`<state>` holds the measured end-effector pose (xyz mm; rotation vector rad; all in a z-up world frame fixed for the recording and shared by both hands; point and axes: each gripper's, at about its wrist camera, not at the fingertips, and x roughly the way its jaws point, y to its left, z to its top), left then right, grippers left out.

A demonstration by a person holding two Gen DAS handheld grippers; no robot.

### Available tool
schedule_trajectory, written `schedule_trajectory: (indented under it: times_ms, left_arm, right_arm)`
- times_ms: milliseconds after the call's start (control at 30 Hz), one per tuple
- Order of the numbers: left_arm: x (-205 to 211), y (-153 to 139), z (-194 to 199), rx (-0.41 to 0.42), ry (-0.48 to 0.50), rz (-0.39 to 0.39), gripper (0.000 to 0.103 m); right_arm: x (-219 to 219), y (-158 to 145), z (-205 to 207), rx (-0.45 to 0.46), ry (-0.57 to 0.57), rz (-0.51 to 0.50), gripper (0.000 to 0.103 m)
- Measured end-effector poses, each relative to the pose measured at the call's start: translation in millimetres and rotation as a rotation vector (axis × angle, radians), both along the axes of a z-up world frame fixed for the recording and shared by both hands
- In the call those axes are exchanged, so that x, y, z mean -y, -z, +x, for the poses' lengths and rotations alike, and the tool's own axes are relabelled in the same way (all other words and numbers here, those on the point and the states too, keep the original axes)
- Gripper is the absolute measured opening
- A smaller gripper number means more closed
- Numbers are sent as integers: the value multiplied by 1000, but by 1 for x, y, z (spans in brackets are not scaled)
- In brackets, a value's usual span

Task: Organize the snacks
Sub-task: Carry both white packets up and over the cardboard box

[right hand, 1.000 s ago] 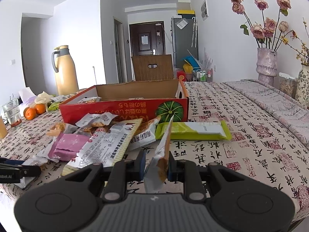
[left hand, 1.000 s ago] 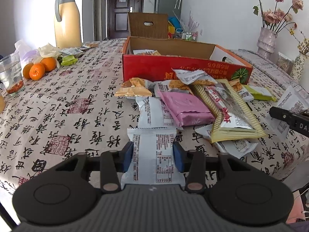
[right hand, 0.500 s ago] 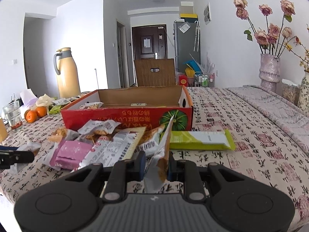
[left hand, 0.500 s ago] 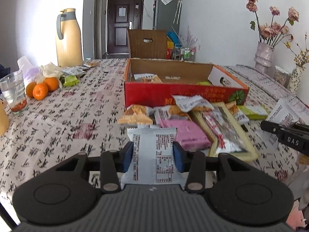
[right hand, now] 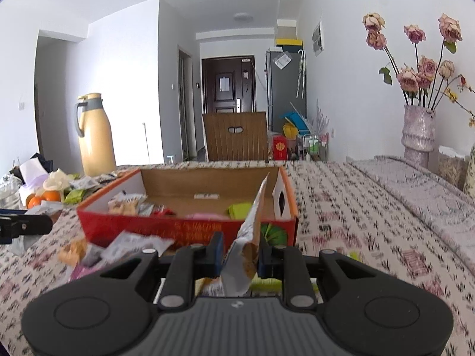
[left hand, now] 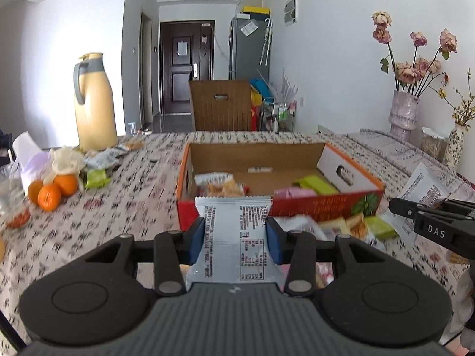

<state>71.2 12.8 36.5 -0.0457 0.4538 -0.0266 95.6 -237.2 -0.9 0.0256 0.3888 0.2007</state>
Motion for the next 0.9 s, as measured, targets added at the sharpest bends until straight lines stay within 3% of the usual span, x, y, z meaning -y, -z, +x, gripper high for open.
schedule_trajectory:
  times_ms: [433,700,900]
  left_arm:
    - [25,-23,75,47,42,58,44]
    - [41,-29,124,41,57,60,44]
    - [44,-17,158,14,44,49,44]
  right_arm:
    - [-16,-21,76,47,-19,-4,21]
    - [-29,-15,125,11,-37,-5,21]
    - [-28,-2,147,-25,-21,2,21]
